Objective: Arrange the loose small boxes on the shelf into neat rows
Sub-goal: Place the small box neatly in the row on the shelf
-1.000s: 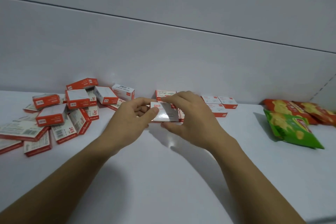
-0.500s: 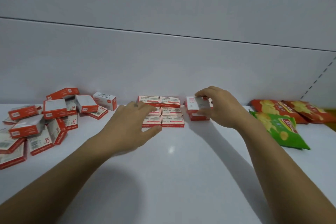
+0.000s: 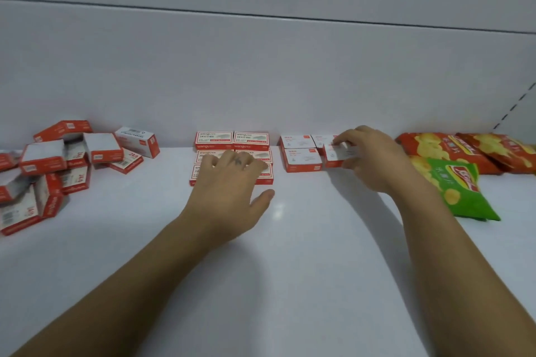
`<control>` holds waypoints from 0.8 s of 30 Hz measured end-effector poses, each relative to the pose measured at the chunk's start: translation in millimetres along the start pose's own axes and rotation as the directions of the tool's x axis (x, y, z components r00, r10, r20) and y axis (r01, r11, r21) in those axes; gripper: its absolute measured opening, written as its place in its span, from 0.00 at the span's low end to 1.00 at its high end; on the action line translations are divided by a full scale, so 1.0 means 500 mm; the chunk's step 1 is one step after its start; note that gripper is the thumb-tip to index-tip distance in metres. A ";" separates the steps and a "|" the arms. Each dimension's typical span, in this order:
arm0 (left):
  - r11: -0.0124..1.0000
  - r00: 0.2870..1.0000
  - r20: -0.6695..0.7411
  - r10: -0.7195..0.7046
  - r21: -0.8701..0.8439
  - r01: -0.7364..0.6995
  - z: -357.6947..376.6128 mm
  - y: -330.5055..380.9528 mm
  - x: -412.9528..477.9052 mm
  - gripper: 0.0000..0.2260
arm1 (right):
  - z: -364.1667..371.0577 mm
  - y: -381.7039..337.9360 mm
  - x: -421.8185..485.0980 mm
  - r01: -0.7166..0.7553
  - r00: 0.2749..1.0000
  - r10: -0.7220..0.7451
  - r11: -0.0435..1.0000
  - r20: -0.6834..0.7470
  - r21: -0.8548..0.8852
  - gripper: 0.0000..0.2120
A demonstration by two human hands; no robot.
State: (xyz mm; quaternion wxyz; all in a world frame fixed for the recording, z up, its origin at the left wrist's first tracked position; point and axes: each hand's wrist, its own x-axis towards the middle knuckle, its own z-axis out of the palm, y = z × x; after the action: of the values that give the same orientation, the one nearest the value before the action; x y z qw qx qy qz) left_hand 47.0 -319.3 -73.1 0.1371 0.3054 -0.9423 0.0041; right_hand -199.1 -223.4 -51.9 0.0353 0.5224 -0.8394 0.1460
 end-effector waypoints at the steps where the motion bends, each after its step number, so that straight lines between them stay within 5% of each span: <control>1: 0.999 0.999 -0.018 0.037 0.020 -0.037 0.004 0.002 -0.006 0.21 | 0.002 0.002 0.000 0.003 1.000 -0.003 1.000 0.002 0.006 0.18; 14: 0.985 0.983 -0.091 0.161 0.079 -0.154 0.021 -0.019 -0.022 0.20 | 0.046 0.002 0.011 -0.035 0.999 0.036 0.999 -0.024 0.031 0.16; 21: 0.996 0.997 0.005 0.077 0.048 -0.077 0.007 -0.025 -0.020 0.20 | 0.044 -0.006 0.007 -0.090 0.995 0.088 0.995 0.040 0.040 0.16; 24: 0.998 0.998 0.026 0.053 0.028 -0.053 0.003 -0.024 -0.021 0.21 | 0.051 -0.025 -0.005 -0.067 0.997 0.066 0.997 0.049 0.028 0.24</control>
State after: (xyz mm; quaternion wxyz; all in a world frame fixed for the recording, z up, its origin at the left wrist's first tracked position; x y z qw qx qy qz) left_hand 61.7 -323.3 -78.3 0.1205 0.2823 -0.9516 0.0172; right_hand -184.6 -233.3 -74.2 0.0025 0.4979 -0.8546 0.1472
